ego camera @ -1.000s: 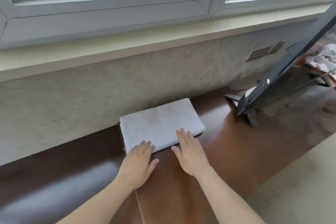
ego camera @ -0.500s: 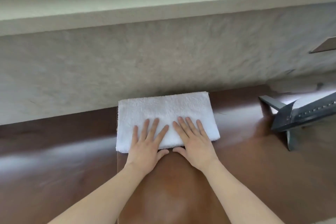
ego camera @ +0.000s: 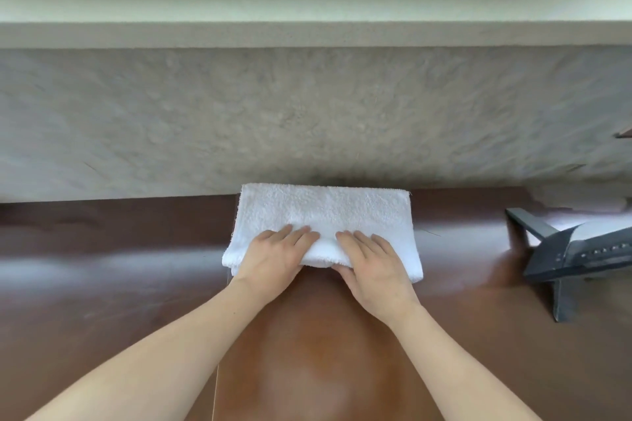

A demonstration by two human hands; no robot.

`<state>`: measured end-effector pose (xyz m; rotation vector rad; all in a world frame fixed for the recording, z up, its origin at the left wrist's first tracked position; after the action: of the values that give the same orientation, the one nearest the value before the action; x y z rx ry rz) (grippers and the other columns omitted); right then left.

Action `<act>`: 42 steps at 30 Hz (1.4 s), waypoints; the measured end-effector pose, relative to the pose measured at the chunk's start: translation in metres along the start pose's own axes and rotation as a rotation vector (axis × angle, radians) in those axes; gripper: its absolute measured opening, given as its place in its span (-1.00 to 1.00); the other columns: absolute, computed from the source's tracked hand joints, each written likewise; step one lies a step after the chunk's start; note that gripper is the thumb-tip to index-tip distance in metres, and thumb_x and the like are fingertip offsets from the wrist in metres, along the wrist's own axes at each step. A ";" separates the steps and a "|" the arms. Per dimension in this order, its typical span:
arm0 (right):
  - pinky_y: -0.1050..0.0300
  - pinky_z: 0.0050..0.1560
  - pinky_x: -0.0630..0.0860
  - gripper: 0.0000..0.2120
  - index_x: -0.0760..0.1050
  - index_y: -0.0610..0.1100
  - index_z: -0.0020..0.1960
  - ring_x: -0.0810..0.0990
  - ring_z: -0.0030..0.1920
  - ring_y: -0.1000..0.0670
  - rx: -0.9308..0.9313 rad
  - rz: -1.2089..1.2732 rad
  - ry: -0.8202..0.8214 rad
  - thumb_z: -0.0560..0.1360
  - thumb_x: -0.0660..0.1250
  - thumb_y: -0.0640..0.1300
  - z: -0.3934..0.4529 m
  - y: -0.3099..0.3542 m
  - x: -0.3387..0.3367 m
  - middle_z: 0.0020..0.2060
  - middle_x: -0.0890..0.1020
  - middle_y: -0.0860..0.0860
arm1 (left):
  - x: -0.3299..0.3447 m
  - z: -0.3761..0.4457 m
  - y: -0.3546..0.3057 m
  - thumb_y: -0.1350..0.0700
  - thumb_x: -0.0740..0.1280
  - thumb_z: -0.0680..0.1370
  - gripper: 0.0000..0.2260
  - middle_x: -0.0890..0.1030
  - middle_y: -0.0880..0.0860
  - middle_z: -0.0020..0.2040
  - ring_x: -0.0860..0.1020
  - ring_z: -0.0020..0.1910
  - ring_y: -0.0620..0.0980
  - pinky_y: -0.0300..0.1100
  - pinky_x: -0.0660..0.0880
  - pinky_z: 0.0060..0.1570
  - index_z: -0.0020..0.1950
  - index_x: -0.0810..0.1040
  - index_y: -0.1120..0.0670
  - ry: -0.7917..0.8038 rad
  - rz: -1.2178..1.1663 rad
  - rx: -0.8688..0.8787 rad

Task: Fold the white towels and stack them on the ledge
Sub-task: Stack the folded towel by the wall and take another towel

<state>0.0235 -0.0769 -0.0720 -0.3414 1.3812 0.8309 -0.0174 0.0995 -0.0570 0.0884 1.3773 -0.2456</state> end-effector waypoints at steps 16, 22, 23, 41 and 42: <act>0.09 -0.12 0.29 -0.49 0.35 0.02 0.42 0.58 0.13 -0.11 0.164 -0.030 0.289 0.49 0.23 -0.25 0.051 0.087 -0.055 0.26 0.58 0.07 | -0.112 -0.065 0.053 0.12 0.70 0.16 -0.60 0.64 -0.08 -0.36 0.54 -0.57 0.01 -0.25 0.36 -0.62 -0.05 0.72 0.02 -0.037 0.023 -0.145; -0.03 0.03 0.45 -0.56 0.30 0.04 0.38 0.61 0.08 -0.20 0.036 -0.085 0.346 0.52 0.20 -0.17 0.072 0.193 -0.070 0.20 0.58 0.02 | -0.157 -0.151 0.107 -0.17 0.35 0.58 -0.66 0.68 -0.09 -0.02 0.66 -0.18 0.04 -0.08 0.47 -0.31 0.32 0.54 -0.12 0.038 0.002 -0.325; -0.03 0.03 0.46 -0.58 0.32 0.04 0.35 0.61 0.07 -0.20 0.014 -0.090 0.348 0.52 0.21 -0.17 0.073 0.215 -0.071 0.17 0.59 0.02 | -0.164 -0.171 0.118 -0.20 0.29 0.60 -0.65 0.66 -0.10 0.04 0.66 -0.10 0.03 -0.09 0.48 -0.24 0.37 0.49 -0.15 0.060 0.011 -0.353; 0.01 -0.13 0.30 -0.74 0.34 -0.07 0.17 0.55 -0.03 -0.22 -0.362 -0.093 0.299 0.49 0.21 -0.21 0.119 0.630 -0.024 0.01 0.59 -0.04 | -0.277 -0.520 0.318 -0.19 0.36 0.54 -0.66 0.67 -0.14 0.00 0.65 -0.12 -0.02 -0.09 0.53 -0.18 0.29 0.54 -0.15 -0.164 -0.066 -0.760; 0.01 -0.14 0.29 -0.73 0.34 -0.07 0.17 0.54 -0.06 -0.21 -0.385 -0.090 0.294 0.49 0.21 -0.21 0.125 0.647 -0.022 0.00 0.59 -0.05 | -0.281 -0.531 0.327 -0.18 0.38 0.53 -0.67 0.67 -0.16 -0.02 0.64 -0.14 -0.04 -0.10 0.53 -0.19 0.27 0.54 -0.17 -0.186 -0.084 -0.790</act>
<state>-0.3318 0.4394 0.1341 -0.8451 1.4584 1.0004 -0.5016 0.5605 0.0878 -0.6339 1.2091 0.2268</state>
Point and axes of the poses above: each hand's wrist, its own z-axis towards the middle knuckle, its own x-axis out of the palm, y = z × x, the point moved 4 cm from there along z, towards the middle knuckle
